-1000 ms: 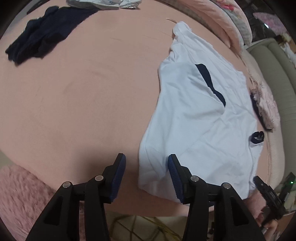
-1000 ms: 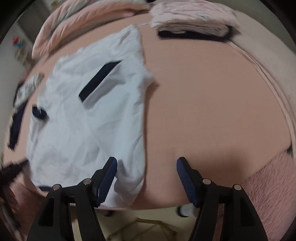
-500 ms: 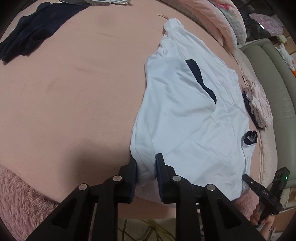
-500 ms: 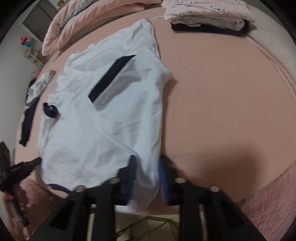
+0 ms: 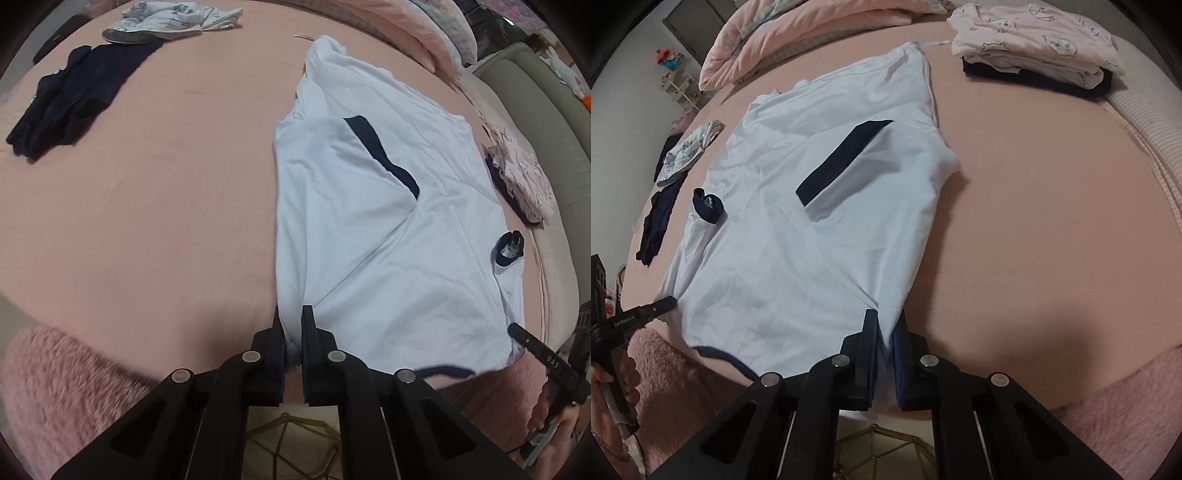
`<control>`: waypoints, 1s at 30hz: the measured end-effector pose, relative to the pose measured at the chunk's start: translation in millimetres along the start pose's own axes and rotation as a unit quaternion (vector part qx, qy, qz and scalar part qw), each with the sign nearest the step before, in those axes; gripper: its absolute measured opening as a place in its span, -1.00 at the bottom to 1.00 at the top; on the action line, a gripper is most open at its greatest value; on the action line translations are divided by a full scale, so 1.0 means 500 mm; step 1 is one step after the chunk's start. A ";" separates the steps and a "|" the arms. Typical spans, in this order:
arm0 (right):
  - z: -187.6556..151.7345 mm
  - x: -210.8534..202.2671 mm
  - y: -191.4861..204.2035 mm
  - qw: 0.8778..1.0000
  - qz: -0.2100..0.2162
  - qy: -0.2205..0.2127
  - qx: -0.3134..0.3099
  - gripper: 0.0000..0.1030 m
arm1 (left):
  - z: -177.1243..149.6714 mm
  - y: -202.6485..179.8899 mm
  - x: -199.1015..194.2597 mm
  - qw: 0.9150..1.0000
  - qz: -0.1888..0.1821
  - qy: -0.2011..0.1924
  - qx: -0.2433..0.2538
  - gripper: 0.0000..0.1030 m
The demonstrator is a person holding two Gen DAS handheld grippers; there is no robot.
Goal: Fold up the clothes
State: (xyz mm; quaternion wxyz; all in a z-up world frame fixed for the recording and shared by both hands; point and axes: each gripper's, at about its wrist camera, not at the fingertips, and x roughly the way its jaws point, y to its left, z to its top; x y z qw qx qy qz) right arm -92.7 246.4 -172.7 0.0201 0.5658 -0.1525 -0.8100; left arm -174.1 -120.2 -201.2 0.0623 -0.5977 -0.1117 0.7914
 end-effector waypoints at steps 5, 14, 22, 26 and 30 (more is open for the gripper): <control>-0.024 -0.024 -0.031 1.000 0.014 0.011 0.018 -0.90 | -0.026 0.009 -0.003 1.000 -0.001 0.015 -0.004 -0.91; -0.023 -0.038 -0.055 0.999 0.014 0.014 0.041 -0.85 | -0.026 0.028 -0.001 0.998 -0.045 0.034 -0.028 -0.87; -0.020 -0.057 -0.099 0.995 0.042 -0.006 0.094 -0.57 | -0.032 0.076 -0.016 0.993 -0.092 0.034 -0.070 -0.45; -0.048 -0.041 -0.102 0.989 0.049 -0.019 0.135 -0.56 | -0.038 0.072 0.003 0.990 -0.102 0.048 -0.080 -0.40; -0.072 -0.014 -0.073 0.993 0.037 0.000 0.109 -0.56 | -0.053 0.064 -0.002 0.993 -0.080 0.039 -0.073 -0.39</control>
